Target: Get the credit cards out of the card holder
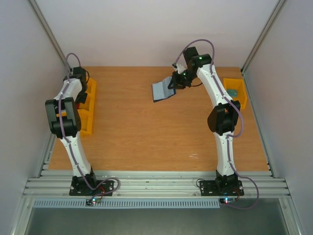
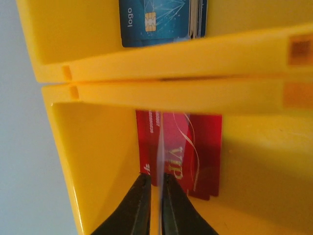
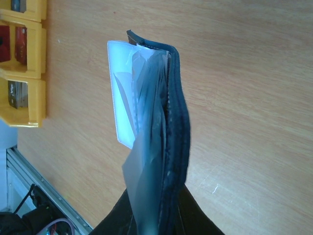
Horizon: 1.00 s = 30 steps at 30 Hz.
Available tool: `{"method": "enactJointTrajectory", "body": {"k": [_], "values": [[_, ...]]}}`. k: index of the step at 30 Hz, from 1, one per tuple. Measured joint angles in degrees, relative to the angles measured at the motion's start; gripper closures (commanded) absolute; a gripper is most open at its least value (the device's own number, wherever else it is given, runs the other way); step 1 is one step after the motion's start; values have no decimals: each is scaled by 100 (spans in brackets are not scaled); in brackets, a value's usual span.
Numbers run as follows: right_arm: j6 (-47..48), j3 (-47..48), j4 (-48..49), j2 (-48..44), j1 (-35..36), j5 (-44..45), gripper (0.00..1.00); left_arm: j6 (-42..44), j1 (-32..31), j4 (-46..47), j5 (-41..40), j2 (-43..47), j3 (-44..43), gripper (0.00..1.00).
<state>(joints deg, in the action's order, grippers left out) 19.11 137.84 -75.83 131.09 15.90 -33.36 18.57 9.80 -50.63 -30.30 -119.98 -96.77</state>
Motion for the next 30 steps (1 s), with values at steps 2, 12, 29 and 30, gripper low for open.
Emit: {"method": "enactJointTrajectory", "body": {"k": [2,12,29,30], "values": [[2,0,-42,0,0,-7,99,-70,28,-61,-57,-214,-195,86],[4,-28,-87,-2,0,-2,99,-229,131,-111,-205,-577,-378,46],[9,-476,52,-299,0,-22,99,-219,138,-61,511,-317,-444,18],[13,-529,83,-358,0,-33,99,-229,138,-15,608,-214,-435,16]]}}
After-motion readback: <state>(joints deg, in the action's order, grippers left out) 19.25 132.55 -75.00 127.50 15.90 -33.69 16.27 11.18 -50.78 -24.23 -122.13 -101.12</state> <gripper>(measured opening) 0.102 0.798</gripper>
